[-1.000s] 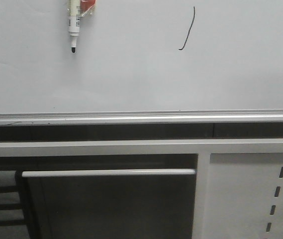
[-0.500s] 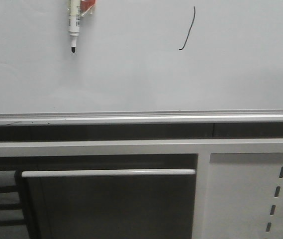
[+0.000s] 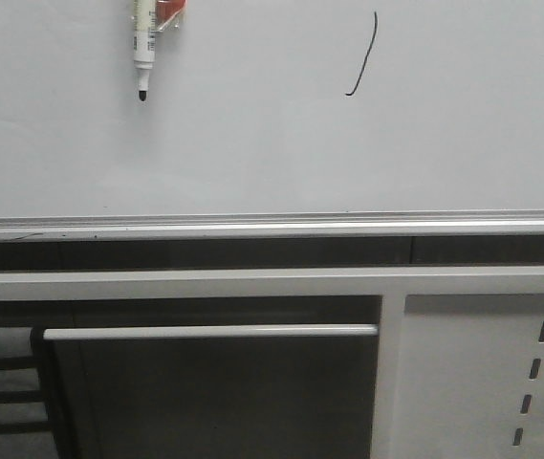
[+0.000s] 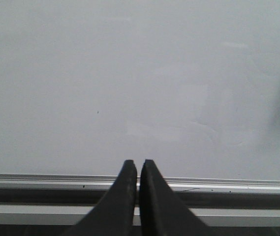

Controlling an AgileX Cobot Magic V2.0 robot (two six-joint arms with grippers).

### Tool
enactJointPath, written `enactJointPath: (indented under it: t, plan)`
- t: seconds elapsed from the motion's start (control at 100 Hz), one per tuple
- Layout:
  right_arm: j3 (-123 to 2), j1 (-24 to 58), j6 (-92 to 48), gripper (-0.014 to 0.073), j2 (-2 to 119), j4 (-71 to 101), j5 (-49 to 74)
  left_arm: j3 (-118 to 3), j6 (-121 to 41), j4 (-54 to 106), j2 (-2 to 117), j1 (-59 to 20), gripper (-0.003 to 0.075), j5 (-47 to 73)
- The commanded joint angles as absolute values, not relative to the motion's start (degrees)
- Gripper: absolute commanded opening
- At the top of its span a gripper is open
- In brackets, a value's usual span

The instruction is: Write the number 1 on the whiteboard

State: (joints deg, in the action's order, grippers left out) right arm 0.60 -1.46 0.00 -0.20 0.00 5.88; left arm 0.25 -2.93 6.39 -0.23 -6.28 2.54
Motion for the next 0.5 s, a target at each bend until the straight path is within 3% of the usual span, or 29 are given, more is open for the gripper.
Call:
enactJointPath:
  t: [0.0, 0.49]
  plan:
    - [2.04, -1.93, 0.46, -0.0064, -1.56, -1.70, 3.40, 2.55, -2.39, 6.30, -1.38, -6.18, -0.0020, -1.45]
    - [2.05, -1.93, 0.35, -0.0064, -1.56, -2.41, 5.05, 2.55, -2.39, 6.30, -1.38, -6.18, -0.0020, -1.45]
